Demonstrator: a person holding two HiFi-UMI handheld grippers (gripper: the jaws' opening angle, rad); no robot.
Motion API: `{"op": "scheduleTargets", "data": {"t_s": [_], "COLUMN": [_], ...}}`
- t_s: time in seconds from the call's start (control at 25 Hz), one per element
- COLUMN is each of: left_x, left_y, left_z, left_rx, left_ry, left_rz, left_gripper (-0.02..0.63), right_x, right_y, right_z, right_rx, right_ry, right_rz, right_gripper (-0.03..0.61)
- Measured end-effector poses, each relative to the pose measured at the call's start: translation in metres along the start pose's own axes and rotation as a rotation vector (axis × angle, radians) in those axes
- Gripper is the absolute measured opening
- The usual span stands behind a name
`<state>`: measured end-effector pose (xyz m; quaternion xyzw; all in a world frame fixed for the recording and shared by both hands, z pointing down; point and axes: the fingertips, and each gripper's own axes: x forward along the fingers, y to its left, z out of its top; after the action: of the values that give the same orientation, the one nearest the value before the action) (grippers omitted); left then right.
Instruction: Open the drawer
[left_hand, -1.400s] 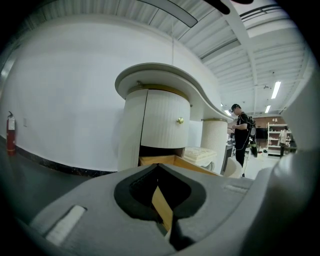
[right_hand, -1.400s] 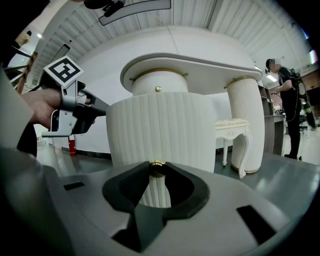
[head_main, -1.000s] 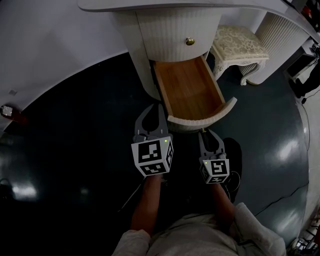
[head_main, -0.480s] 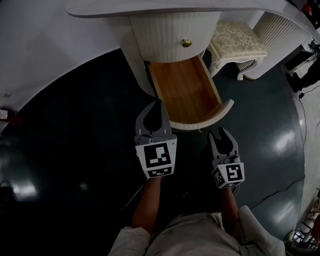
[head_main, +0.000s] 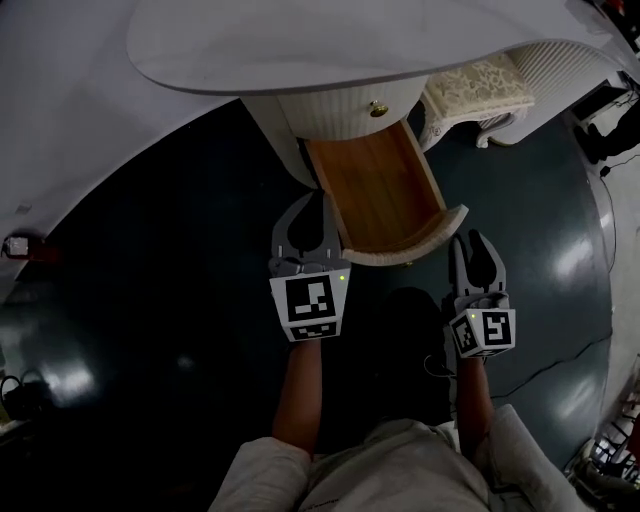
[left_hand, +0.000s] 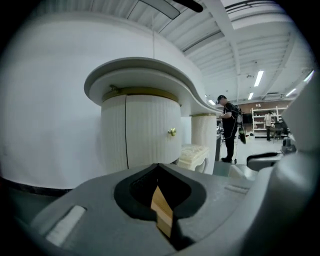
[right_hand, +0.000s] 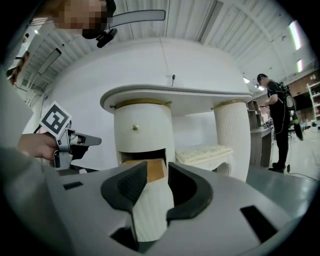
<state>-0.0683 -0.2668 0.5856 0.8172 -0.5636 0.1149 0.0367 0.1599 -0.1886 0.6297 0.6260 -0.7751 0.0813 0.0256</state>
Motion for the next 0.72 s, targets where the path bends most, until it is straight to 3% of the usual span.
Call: {"op": "scheduleTargets", "data": {"t_s": [0.16,0.36,0.72], "left_x": [-0.009,-0.045,-0.128], "left_y": [-0.001,-0.013,-0.041], "left_z": [0.007,0.037,0.156], "left_rx": [0.029,-0.010,-0.149], "left_ry": [0.112,0.239,0.367], "left_rz": [-0.035,-0.106,-0.198], "left_gripper": [0.009,0.009,0.010], "right_x": [0.003,0.001,-0.030], "right_y": [0.015,0.042,0.084], "right_z": [0.021,0.044,0.141], "right_rx": [0.014,0.026,0.084], "right_ry": [0.104,0.279,0.469], "right_rz": [0.014,0.075,0.145], "right_gripper": [0.138,0.138,0.138]}}
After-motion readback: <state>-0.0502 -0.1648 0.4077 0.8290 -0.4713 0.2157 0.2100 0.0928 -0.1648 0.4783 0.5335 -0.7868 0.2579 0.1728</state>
